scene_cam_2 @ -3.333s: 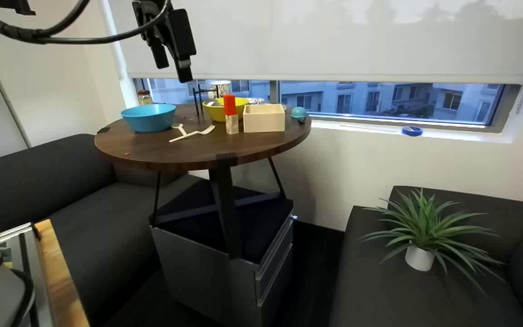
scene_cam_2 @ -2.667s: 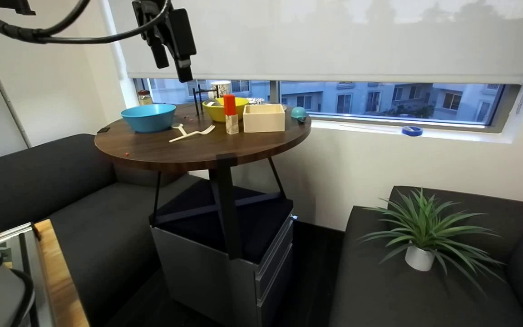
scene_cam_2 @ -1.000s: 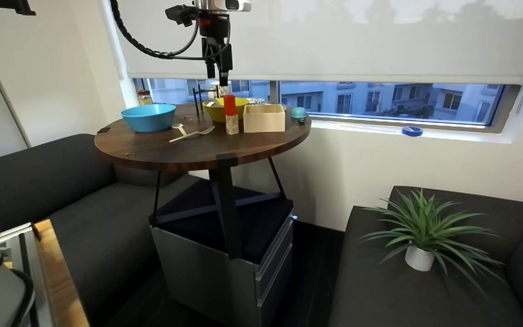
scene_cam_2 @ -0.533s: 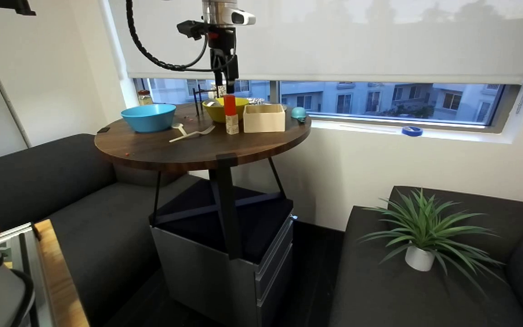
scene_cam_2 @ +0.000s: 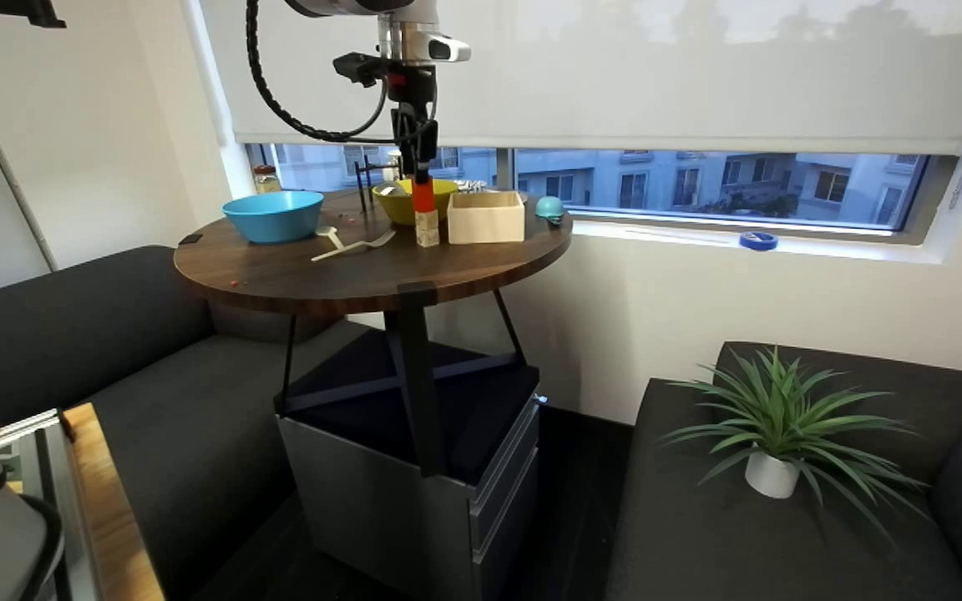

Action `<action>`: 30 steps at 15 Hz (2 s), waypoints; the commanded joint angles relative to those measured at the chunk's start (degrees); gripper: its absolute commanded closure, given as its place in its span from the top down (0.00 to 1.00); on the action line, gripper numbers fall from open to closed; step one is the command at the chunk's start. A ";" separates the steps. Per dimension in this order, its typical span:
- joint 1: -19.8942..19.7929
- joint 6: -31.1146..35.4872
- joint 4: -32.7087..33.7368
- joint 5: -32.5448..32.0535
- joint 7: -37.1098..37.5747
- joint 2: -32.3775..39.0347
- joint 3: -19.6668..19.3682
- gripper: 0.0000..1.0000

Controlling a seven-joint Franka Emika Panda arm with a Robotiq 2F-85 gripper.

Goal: Put the orange block into the box

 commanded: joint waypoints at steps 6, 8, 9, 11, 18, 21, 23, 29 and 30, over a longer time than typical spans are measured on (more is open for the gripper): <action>1.26 -4.13 1.85 -5.17 4.63 -0.71 -0.84 0.09; 0.84 -5.22 2.23 -5.28 4.54 -2.48 -1.07 0.09; 0.52 -5.08 2.32 -5.55 4.26 -3.42 -1.32 0.09; -0.35 -2.89 2.44 -6.27 3.75 -4.40 -2.12 0.09; -4.00 3.72 3.76 0.01 -2.37 -0.88 -3.62 0.09; -4.42 6.52 5.47 2.19 -7.31 2.52 -3.19 0.09; -4.45 7.23 7.12 3.24 -9.44 4.82 -3.11 0.09; -4.50 5.71 14.77 3.49 -12.65 12.01 -3.24 0.09; -4.57 5.86 16.01 3.76 -13.80 13.19 -2.96 0.09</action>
